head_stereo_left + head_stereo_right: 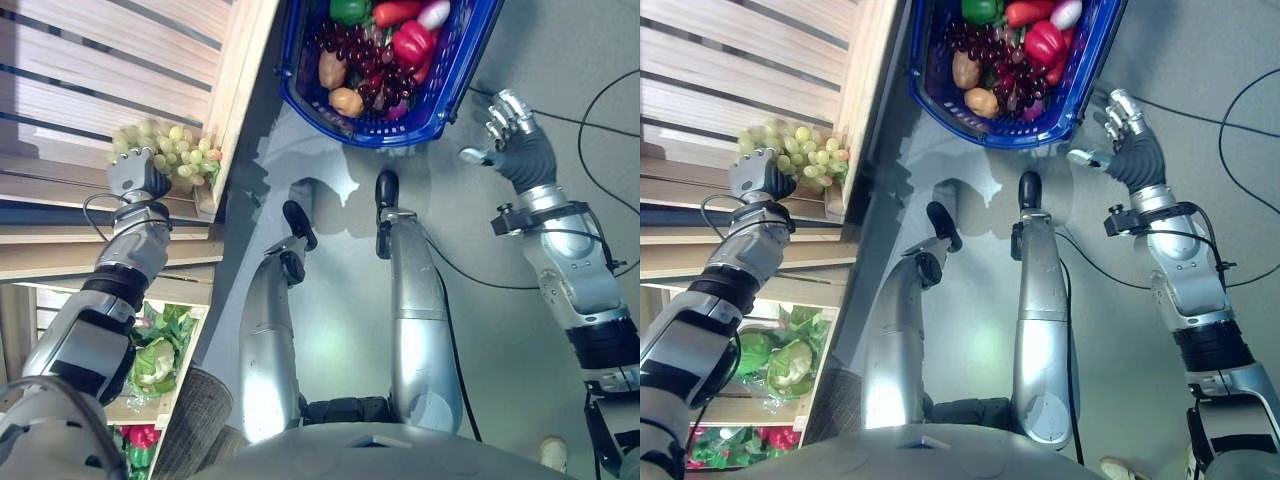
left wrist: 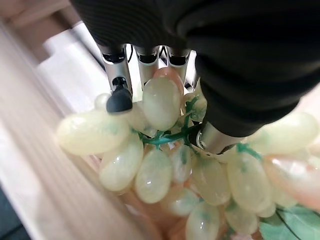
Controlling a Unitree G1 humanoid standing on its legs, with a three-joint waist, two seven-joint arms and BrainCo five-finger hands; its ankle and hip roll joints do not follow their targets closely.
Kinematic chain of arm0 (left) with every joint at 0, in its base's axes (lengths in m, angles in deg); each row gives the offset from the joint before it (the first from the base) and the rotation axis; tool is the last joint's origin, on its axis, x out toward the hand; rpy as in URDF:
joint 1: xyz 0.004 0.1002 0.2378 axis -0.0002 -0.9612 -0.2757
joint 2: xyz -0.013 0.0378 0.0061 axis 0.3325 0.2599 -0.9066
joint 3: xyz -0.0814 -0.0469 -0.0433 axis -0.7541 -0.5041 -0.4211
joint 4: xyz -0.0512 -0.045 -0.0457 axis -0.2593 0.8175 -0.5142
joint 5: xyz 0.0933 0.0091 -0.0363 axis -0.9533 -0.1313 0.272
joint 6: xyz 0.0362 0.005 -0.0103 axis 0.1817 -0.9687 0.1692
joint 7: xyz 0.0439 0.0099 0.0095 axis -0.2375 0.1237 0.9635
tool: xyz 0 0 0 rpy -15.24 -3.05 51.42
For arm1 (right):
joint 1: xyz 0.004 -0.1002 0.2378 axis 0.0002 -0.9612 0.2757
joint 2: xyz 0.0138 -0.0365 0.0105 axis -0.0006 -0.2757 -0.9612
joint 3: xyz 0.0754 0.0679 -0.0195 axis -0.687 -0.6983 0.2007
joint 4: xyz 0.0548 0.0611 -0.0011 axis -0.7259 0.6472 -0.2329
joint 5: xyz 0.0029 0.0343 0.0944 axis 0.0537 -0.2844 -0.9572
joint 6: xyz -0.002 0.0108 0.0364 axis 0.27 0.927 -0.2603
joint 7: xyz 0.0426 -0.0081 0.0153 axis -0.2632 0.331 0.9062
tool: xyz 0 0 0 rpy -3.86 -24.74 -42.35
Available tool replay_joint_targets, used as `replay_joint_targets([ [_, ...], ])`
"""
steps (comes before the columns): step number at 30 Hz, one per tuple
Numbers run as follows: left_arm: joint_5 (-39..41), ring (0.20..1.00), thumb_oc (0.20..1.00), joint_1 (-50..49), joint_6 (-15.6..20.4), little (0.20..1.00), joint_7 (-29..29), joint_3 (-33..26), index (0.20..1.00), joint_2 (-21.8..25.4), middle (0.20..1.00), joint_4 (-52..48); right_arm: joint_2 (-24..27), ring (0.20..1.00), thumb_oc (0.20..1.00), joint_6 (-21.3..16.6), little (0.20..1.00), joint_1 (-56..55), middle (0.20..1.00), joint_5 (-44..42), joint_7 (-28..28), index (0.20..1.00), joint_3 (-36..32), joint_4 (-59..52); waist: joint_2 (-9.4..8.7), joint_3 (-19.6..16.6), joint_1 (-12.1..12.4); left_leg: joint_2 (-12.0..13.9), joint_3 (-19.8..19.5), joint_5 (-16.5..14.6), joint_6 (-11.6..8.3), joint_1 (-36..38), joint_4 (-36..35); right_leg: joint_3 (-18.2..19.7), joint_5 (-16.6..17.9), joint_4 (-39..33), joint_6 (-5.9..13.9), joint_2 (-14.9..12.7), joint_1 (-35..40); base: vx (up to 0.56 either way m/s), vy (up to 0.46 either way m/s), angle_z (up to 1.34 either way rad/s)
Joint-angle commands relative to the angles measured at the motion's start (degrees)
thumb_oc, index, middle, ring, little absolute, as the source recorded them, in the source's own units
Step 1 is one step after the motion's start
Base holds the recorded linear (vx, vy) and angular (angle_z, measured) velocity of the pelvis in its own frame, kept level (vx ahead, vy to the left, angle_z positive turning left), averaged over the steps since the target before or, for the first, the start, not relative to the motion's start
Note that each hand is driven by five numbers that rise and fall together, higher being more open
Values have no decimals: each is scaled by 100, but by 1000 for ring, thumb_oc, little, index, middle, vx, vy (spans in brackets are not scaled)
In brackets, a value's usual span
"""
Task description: Pick up fruits and vegetables into the basket
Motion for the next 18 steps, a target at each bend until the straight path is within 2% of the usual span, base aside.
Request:
replay_joint_targets([
  [1, 874, 200, 200, -722, 254, 200, -368, -537, 200, 415, 200, 218, 311, 1000, 1000, 121, 1000, 43, 1000, 1102, -294, 1000, -97, -628, -18, -133, -123, -370, 261, -218, 353, 66, -186, 87, -308, -154, 456, 322, 247, 13, 40, 7],
  [4, 1164, 200, 200, -725, 323, 200, -501, -614, 200, 473, 200, 78, 403, 1000, 1000, 230, 1000, 83, 1000, 1516, -318, 1000, -62, -693, -9, -133, -126, -395, 250, -226, 355, 153, -213, 87, -324, -178, 458, 328, 344, 9, 32, 7],
  [7, 1450, 200, 200, -858, 349, 200, -668, -764, 200, 591, 200, -533, 649, 1000, 1000, 401, 1000, 202, 1000, 2000, -199, 1000, -9, -953, 31, -133, -80, -468, 218, -260, 378, 411, -298, 49, -367, -254, 450, 317, 616, 13, 50, 6],
  [10, 1789, 200, 200, -1049, 452, 200, -732, -875, 200, 702, 200, -1056, 645, 1000, 1000, 559, 1000, 226, 1000, 1828, -118, 1000, 57, -1127, 72, -133, -35, -541, 175, -273, 381, 628, -381, 30, -399, -323, 446, 319, 849, 12, 47, 4],
  [13, 2243, 200, 200, -1235, 582, 200, -826, -1055, 200, 605, 200, -1459, 527, 1000, 1000, 637, 1000, 212, 1000, 1704, -37, 1000, 141, -1230, 102, -133, 0, -593, 156, -288, 397, 805, -445, 10, -424, -390, 438, 303, 1020, 6, 29, 6],
  [15, 2435, 200, 200, -1365, 700, 200, -882, -1137, 200, 549, 200, -1685, 438, 1000, 1000, 697, 1000, 199, 1000, 1507, 112, 1000, 188, -1247, 112, -133, 34, -604, 152, -301, 403, 903, -472, -18, -436, -431, 437, 286, 1131, 1, 4, 2],
  [18, 2798, 200, 200, -1602, 834, 200, -988, -1330, 200, 500, 200, -2295, 162, 1000, 1000, 857, 1000, 135, 1000, -113, 775, 1000, 285, -1409, 121, -133, 109, -631, 127, -320, 422, 1091, -525, -72, -441, -514, 434, 260, 1340, 6, -19, 3],
])
